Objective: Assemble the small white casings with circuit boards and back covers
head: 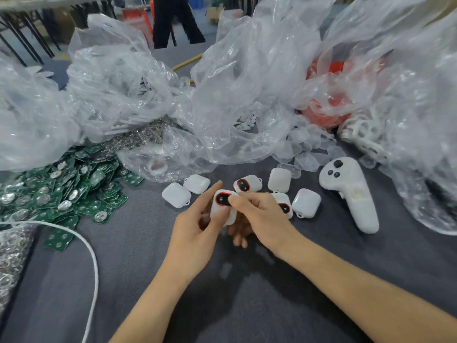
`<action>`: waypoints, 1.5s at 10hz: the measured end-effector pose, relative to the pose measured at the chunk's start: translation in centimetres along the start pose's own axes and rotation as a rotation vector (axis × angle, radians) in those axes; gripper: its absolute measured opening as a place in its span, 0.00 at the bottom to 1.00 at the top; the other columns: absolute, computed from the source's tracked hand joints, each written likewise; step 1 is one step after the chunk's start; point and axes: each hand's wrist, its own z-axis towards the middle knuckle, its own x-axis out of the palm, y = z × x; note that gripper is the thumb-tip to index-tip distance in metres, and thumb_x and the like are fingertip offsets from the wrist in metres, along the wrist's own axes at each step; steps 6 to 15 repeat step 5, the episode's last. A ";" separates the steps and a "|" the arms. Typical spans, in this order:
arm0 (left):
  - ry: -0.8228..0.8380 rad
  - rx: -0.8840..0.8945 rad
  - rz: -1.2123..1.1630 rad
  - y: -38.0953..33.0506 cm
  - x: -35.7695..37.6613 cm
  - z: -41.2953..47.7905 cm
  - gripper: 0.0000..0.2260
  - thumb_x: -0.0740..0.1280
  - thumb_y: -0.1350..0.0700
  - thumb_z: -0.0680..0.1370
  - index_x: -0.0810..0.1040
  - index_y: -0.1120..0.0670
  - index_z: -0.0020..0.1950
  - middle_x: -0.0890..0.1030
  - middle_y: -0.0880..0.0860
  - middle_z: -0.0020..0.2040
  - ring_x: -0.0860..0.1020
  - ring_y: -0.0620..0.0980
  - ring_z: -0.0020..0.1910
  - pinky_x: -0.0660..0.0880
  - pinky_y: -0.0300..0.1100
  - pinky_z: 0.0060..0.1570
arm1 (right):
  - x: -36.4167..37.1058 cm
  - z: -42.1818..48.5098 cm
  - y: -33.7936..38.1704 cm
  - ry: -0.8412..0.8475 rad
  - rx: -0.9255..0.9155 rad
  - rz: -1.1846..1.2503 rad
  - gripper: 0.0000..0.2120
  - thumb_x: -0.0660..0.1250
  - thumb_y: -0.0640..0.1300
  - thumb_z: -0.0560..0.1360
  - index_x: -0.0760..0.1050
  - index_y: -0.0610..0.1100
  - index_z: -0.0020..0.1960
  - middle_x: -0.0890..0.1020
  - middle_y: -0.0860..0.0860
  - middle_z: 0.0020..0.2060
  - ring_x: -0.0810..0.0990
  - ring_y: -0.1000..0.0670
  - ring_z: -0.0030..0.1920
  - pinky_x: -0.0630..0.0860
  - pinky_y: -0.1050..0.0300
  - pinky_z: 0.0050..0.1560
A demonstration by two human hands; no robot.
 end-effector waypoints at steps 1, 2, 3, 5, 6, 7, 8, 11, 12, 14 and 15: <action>-0.064 -0.019 0.040 0.0 0.3 0.2 0.19 0.63 0.47 0.75 0.75 0.47 0.65 0.77 0.39 0.28 0.71 0.37 0.25 0.67 0.27 0.29 | 0.0 0.2 0.2 -0.050 -0.013 0.035 0.15 0.60 0.43 0.81 0.74 0.31 0.45 0.78 0.44 0.26 0.75 0.47 0.22 0.70 0.59 0.21; -0.096 -0.033 0.025 0.3 0.3 0.3 0.14 0.65 0.56 0.79 0.77 0.47 0.63 0.78 0.42 0.30 0.70 0.39 0.26 0.69 0.30 0.28 | 0.0 0.2 0.3 -0.104 -0.060 0.020 0.10 0.62 0.45 0.80 0.74 0.38 0.46 0.79 0.43 0.28 0.76 0.47 0.23 0.71 0.60 0.21; -0.118 -0.041 0.001 0.0 0.5 0.3 0.16 0.66 0.61 0.78 0.76 0.48 0.64 0.78 0.43 0.32 0.70 0.40 0.26 0.69 0.30 0.29 | -0.2 0.2 0.9 -0.173 -0.093 -0.009 0.09 0.64 0.47 0.79 0.76 0.42 0.45 0.79 0.47 0.26 0.75 0.50 0.22 0.69 0.62 0.21; -0.163 -0.020 -0.032 0.3 0.0 0.2 0.16 0.64 0.62 0.79 0.75 0.49 0.65 0.79 0.46 0.35 0.72 0.42 0.26 0.71 0.30 0.32 | -3.8 0.1 2.7 -0.404 -0.118 -0.103 0.12 0.66 0.48 0.77 0.77 0.44 0.58 0.73 0.51 0.20 0.67 0.56 0.18 0.63 0.65 0.20; -0.163 -0.020 -0.032 0.3 0.0 0.2 0.16 0.64 0.62 0.79 0.75 0.49 0.65 0.79 0.46 0.35 0.72 0.42 0.26 0.71 0.30 0.32 | -3.8 0.1 2.7 -0.404 -0.118 -0.103 0.12 0.66 0.48 0.77 0.77 0.44 0.58 0.73 0.51 0.20 0.67 0.56 0.18 0.63 0.65 0.20; -0.163 -0.020 -0.032 0.3 0.0 0.2 0.16 0.64 0.62 0.79 0.75 0.49 0.65 0.79 0.46 0.35 0.72 0.42 0.26 0.71 0.30 0.32 | -3.8 0.1 2.7 -0.404 -0.118 -0.103 0.12 0.66 0.48 0.77 0.77 0.44 0.58 0.73 0.51 0.20 0.67 0.56 0.18 0.63 0.65 0.20; -0.163 -0.020 -0.032 0.3 0.0 0.2 0.16 0.64 0.62 0.79 0.75 0.49 0.65 0.79 0.46 0.35 0.72 0.42 0.26 0.71 0.30 0.32 | -3.8 0.1 2.7 -0.404 -0.118 -0.103 0.12 0.66 0.48 0.77 0.77 0.44 0.58 0.73 0.51 0.20 0.67 0.56 0.18 0.63 0.65 0.20; -0.163 -0.020 -0.032 0.3 0.0 0.2 0.16 0.64 0.62 0.79 0.75 0.49 0.65 0.79 0.46 0.35 0.72 0.42 0.26 0.71 0.30 0.32 | -3.8 0.1 2.7 -0.404 -0.118 -0.103 0.12 0.66 0.48 0.77 0.77 0.44 0.58 0.73 0.51 0.20 0.67 0.56 0.18 0.63 0.65 0.20; -0.163 -0.020 -0.032 0.3 0.0 0.2 0.16 0.64 0.62 0.79 0.75 0.49 0.65 0.79 0.46 0.35 0.72 0.42 0.26 0.71 0.30 0.32 | -3.8 0.1 2.7 -0.404 -0.118 -0.103 0.12 0.66 0.48 0.77 0.77 0.44 0.58 0.73 0.51 0.20 0.67 0.56 0.18 0.63 0.65 0.20; -0.163 -0.020 -0.032 0.3 0.0 0.2 0.16 0.64 0.62 0.79 0.75 0.49 0.65 0.79 0.46 0.35 0.72 0.42 0.26 0.71 0.30 0.32 | -3.8 0.1 2.7 -0.404 -0.118 -0.103 0.12 0.66 0.48 0.77 0.77 0.44 0.58 0.73 0.51 0.20 0.67 0.56 0.18 0.63 0.65 0.20; -0.163 -0.020 -0.032 0.3 0.0 0.2 0.16 0.64 0.62 0.79 0.75 0.49 0.65 0.79 0.46 0.35 0.72 0.42 0.26 0.71 0.30 0.32 | -3.8 0.1 2.7 -0.404 -0.118 -0.103 0.12 0.66 0.48 0.77 0.77 0.44 0.58 0.73 0.51 0.20 0.67 0.56 0.18 0.63 0.65 0.20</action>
